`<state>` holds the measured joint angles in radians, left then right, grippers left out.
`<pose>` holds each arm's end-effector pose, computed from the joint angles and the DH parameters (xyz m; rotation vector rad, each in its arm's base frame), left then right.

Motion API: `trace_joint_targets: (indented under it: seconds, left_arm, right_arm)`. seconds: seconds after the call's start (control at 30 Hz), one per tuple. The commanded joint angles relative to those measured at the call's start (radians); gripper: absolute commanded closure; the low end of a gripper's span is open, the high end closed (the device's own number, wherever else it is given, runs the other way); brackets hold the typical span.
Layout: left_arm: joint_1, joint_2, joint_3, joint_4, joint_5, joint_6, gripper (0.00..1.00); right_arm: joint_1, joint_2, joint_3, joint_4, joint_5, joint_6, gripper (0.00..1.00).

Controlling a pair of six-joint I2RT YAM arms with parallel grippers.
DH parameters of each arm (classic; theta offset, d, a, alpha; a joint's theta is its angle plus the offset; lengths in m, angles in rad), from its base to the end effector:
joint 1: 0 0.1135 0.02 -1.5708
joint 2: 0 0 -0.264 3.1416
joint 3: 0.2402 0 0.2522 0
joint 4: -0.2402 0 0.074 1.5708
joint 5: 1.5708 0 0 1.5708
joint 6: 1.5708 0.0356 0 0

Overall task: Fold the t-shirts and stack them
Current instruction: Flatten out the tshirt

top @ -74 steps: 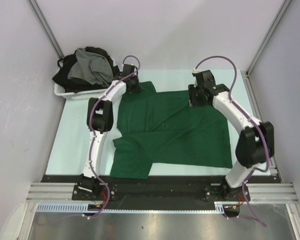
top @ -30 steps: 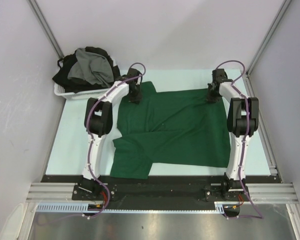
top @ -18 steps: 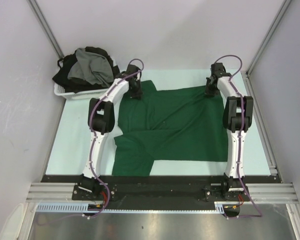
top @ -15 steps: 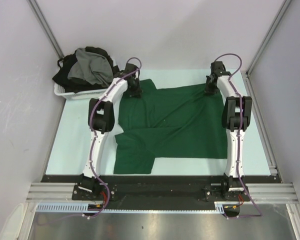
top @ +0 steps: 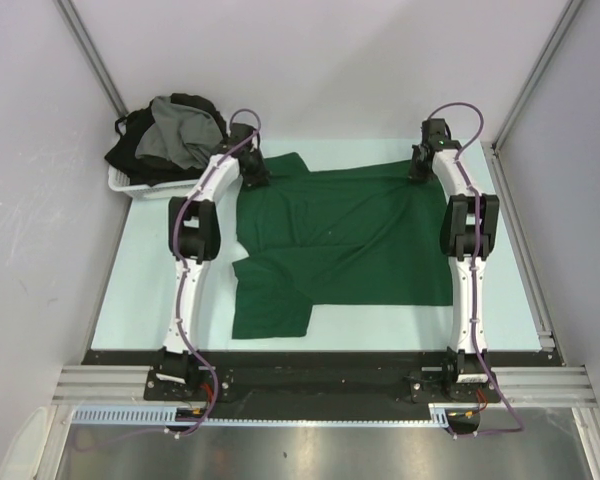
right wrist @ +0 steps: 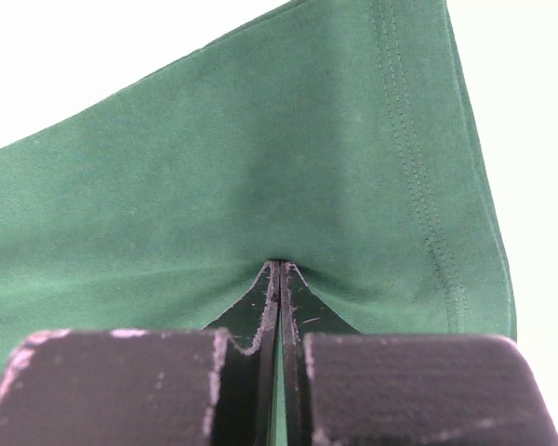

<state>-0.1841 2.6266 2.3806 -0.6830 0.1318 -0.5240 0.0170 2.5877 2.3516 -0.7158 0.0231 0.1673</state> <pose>0.5569 -0.1085 0.1545 -0.3757 2.5199 -0.4512 0.5602 0.0087 0.1641 0.1987 2.5151 0.0452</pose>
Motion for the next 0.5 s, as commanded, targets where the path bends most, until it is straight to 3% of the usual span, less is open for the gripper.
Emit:
trace_joint_targets:
  seconds: [0.0, 0.4, 0.47]
  left_arm:
    - [-0.009, -0.098, -0.058, 0.02, -0.017, 0.016, 1.0]
    - [-0.136, -0.557, -0.4, -0.022, -0.078, 0.094, 0.98]
    - [-0.165, -0.611, -0.484, -0.038, -0.09, 0.105, 0.94]
  right_arm:
    - [-0.005, -0.111, -0.11, 0.025, 0.043, -0.002, 1.0]
    - [0.044, -0.644, -0.576, 0.154, -0.012, 0.052, 1.0]
    - [0.054, -0.734, -0.65, 0.156, -0.046, 0.066, 0.93]
